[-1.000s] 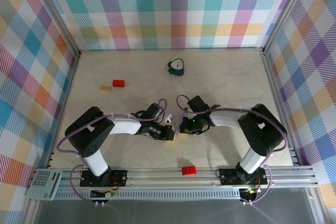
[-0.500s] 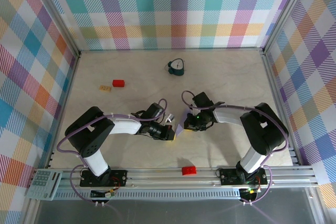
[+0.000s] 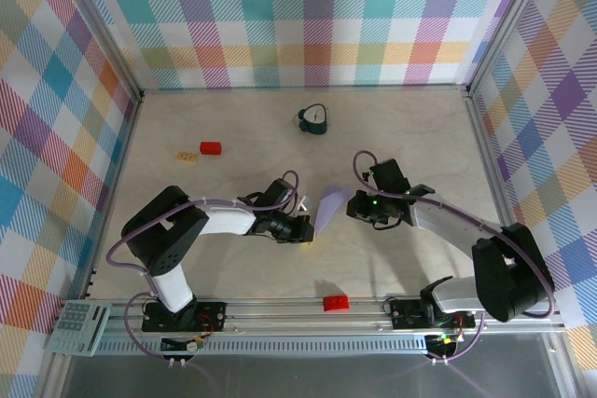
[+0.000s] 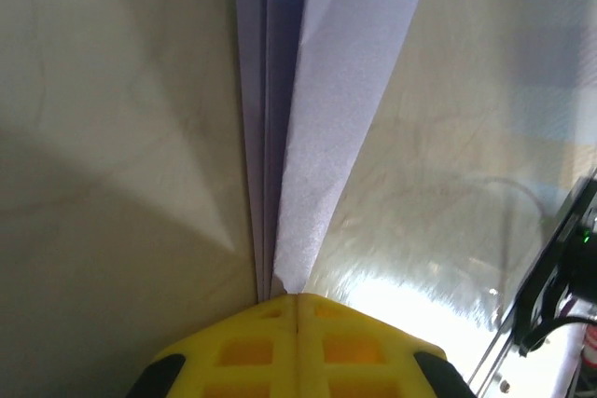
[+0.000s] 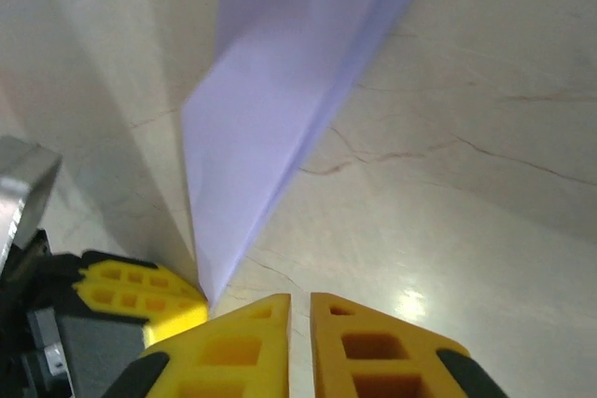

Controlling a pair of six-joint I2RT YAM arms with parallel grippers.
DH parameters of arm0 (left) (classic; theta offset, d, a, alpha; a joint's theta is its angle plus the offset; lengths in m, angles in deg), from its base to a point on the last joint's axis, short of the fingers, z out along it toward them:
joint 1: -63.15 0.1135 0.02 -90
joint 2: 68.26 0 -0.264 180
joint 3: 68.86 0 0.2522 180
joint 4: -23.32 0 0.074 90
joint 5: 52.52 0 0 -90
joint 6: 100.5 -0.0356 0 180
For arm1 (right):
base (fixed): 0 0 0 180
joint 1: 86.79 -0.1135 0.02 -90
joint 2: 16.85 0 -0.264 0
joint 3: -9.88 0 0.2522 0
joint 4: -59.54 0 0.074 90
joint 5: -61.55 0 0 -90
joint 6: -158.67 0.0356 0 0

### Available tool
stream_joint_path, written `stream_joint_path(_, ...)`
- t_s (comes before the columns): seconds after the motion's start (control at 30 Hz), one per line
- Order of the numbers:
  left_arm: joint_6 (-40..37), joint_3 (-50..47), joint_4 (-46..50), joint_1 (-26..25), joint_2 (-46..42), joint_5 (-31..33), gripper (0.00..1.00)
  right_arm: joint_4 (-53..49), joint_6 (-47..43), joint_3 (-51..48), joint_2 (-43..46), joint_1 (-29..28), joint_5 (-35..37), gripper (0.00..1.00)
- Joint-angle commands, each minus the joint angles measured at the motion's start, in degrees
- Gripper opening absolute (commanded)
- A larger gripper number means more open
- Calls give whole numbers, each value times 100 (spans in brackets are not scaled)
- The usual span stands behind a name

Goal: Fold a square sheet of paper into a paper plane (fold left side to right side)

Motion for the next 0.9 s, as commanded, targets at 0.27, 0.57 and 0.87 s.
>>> stream_joint_path(0.27, 985, 94, -1376, -209, 165, 1020, 0, -451, 156, -535, 963, 400, 414, 32)
stream_joint_path(0.57, 517, -132, -1516, -297, -699, 1400, 13, -483, 230, -568, 1317, 485, 313, 53)
stream_joint_path(0.87, -401, -821, -969, -230, -2353, 2712, 33, -1071, 28, 65, 933, 486, 160, 71)
